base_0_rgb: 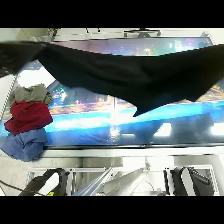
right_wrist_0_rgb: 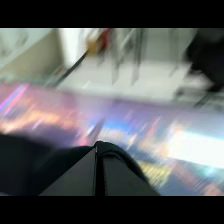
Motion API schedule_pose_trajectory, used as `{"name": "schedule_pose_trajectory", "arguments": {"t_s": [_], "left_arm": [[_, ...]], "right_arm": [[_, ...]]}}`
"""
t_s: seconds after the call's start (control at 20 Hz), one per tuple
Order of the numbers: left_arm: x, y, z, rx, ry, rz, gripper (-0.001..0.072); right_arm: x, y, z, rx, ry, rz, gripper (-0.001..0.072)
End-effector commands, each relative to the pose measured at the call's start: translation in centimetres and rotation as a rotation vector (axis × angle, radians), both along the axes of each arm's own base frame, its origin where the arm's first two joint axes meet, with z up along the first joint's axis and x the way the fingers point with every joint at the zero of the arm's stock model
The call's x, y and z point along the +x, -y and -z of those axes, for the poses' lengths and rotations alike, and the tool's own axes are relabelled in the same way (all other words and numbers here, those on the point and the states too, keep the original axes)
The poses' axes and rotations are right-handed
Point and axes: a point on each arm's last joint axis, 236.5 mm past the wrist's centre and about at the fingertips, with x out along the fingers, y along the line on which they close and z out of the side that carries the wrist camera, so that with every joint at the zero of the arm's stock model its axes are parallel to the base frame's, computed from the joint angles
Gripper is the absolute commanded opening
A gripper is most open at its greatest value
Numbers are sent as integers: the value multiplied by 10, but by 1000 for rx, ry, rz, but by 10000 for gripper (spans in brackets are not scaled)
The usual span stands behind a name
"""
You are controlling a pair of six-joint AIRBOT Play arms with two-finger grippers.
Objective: Fold the shirts.
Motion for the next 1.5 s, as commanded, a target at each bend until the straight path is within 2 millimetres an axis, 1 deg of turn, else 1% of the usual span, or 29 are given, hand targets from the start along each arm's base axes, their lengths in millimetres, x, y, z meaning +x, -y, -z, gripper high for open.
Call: {"name": "schedule_pose_trajectory", "arguments": {"t_s": [0.0, 0.05, 0.1, 0.15, 0.2, 0.25, 0.3, 0.4, 0.45, 0.55, 0.6, 0.7, 0.8, 0.85, 0.9, 1.0, 1.05, 1.1, 1.15, 1.2, 1.3, 1.4, 1.45], "left_arm": [[-55, -2, -57, 6, 174, -44, 27], [-59, -10, -63, 27, 194, -102, 27], [-56, -21, -67, 34, 190, -170, 27], [-51, -31, -65, 36, 169, -220, 27], [-42, -41, -58, 35, 141, -252, 27], [-30, -50, -46, 25, 92, -263, 27], [-14, -58, -31, 12, 34, -262, 27], [27, -65, 19, 28, -110, -236, 28], [50, -65, 51, 48, -194, -216, 27], [92, -60, 115, 73, -352, -168, 27], [113, -59, 150, 80, -431, -157, 28], [149, -63, 224, 131, -577, -170, 27], [180, -73, 301, 194, -703, -203, 26], [192, -80, 336, 210, -759, -221, 26], [203, -87, 367, 207, -803, -238, 26], [218, -100, 417, 196, -875, -266, 21], [225, -104, 435, 189, -906, -264, 20], [232, -107, 448, 187, -920, -259, 19], [240, -109, 455, 187, -920, -257, 20], [248, -106, 459, 195, -908, -249, 19], [264, -99, 463, 211, -874, -234, 17], [275, -90, 462, 226, -838, -217, 12], [279, -85, 460, 232, -821, -207, 12]], "right_arm": [[-54, -6, -69, -116, 298, 137, 25], [-69, -8, -90, -156, 387, 171, 25], [-80, -9, -108, -181, 456, 198, 25], [-83, -8, -119, -181, 486, 209, 25], [-75, -4, -120, -166, 476, 199, 25], [-59, -2, -114, -140, 445, 160, 25], [-36, -2, -100, -101, 379, 88, 25], [13, 0, -59, 1, 206, -64, 25], [38, 3, -35, 37, 123, -113, 25], [96, 9, 22, 119, -43, -175, 25], [121, 11, 55, 156, -128, -192, 25], [173, 17, 134, 244, -297, -190, 25], [216, 29, 214, 325, -437, -141, 25], [232, 34, 250, 356, -499, -119, 25], [246, 39, 287, 392, -560, -99, 25], [267, 48, 351, 460, -652, -45, 25], [275, 52, 376, 498, -681, -20, 25], [282, 57, 397, 532, -700, 3, 24], [289, 60, 410, 554, -706, 16, 25], [296, 63, 419, 572, -704, 25, 24], [311, 68, 427, 584, -696, 31, 25], [322, 73, 425, 577, -677, 24, 25], [325, 77, 423, 576, -667, 28, 25]]}}
